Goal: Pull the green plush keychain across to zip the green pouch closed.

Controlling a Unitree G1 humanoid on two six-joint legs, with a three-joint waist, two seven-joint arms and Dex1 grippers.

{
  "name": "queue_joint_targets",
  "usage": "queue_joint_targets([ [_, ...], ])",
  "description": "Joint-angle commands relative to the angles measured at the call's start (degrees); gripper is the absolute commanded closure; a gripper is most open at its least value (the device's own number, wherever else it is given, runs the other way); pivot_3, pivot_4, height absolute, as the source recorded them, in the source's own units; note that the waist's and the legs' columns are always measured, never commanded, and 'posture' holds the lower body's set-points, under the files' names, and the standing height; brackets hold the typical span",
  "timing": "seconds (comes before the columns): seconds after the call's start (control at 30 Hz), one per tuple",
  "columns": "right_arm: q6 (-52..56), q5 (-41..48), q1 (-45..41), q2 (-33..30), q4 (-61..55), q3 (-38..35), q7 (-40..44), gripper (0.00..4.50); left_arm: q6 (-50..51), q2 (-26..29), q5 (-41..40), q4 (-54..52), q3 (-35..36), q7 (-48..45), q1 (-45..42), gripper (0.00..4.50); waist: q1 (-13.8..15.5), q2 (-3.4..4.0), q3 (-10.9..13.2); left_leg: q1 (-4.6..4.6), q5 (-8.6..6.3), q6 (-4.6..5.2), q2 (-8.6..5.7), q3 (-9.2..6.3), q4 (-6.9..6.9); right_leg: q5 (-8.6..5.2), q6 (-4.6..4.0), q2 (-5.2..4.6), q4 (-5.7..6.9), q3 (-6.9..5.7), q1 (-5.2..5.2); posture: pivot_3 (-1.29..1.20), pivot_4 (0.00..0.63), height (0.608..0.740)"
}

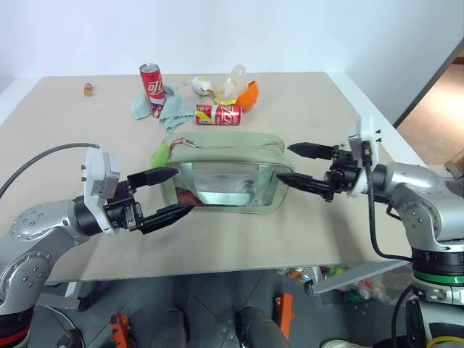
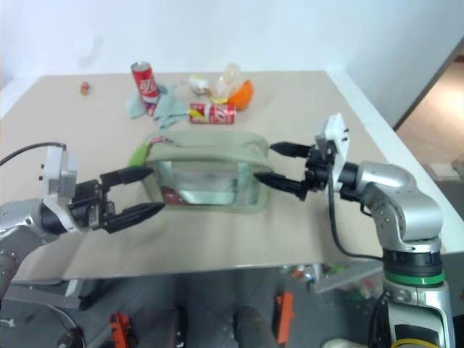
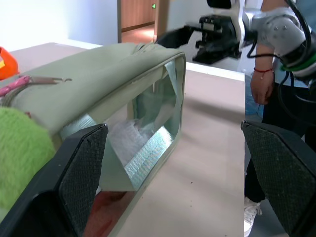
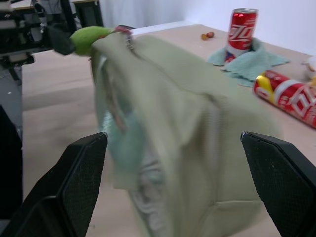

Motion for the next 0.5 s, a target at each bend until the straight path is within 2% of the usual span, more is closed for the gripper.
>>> queue_joint_targets([
  [0.03, -2.19, -0.35, 0.16, 0.13, -1.74, 0.65, -0.84, 0.67, 0.12, 0.61, -0.44, -0.66, 0.63, -0.23, -0.95, 0.00, 0.01, 0.00, 0.00, 0.00, 0.00, 0.00, 0.00, 0.01, 0.06, 0.02, 0.04, -0.01, 0.00, 0.02, 0.02, 0.00, 0.150, 0.740],
  [0.07, -2.77, -0.53, 0.23, 0.23, -1.39, 0.88, -0.94, 1.12, 0.19, 0.63, -0.54, -0.83, 0.74, -0.03, -0.89, 0.00, 0.02, 0.00, 0.00, 0.00, 0.00, 0.00, 0.00, 0.01, 0.08, 0.03, 0.05, -0.01, 0.00, 0.02, 0.03, 0.00, 0.150, 0.740],
  [0.1, -3.22, -0.64, 0.25, 0.29, -1.14, 1.03, -1.00, 1.35, 0.25, 0.62, -0.63, -1.00, 0.86, 0.19, -0.80, 0.00, 0.03, 0.00, 0.00, -0.01, 0.00, 0.00, -0.01, 0.01, 0.09, 0.04, 0.06, -0.02, -0.01, 0.03, 0.03, 0.00, 0.150, 0.740],
  [0.33, -5.34, -1.02, 0.18, 0.44, 0.61, 1.78, -0.92, 3.77, 1.64, 0.77, -2.45, -3.42, 4.12, 4.90, 1.27, 0.00, 0.03, 0.00, 0.00, -0.01, -0.01, 0.01, 0.00, 0.00, 0.07, 0.01, 0.04, 0.00, -0.02, 0.02, 0.03, 0.00, 0.150, 0.740],
  [0.37, -5.77, -1.27, 0.21, 0.41, 0.92, 1.86, -0.88, 4.27, 2.23, 1.00, -3.42, -3.74, 5.73, 6.00, 1.96, 0.00, 0.04, 0.00, 0.00, -0.02, -0.01, 0.01, 0.00, 0.00, 0.06, 0.01, 0.04, 0.00, -0.02, 0.02, 0.03, 0.00, 0.150, 0.740],
  [0.4, -6.30, -1.65, 0.27, 0.24, 1.10, 1.98, -0.77, 4.48, 3.20, 1.52, -5.55, -3.94, 8.42, 7.04, 3.03, 0.00, 0.02, 0.00, 0.00, -0.02, -0.01, 0.01, 0.00, -0.01, 0.06, 0.01, 0.04, 0.00, -0.02, 0.01, 0.02, 0.00, 0.150, 0.740],
  [0.5, -7.98, -2.49, 0.57, -0.29, 1.37, 2.46, 0.06, 4.48, 7.25, 3.75, -14.21, -2.62, 16.70, 10.14, 5.59, 0.00, -0.01, -0.01, 0.00, -0.02, -0.01, 0.01, 0.01, -0.01, 0.06, 0.00, 0.03, 0.00, -0.02, 0.01, 0.01, 0.00, 0.150, 0.740],
])
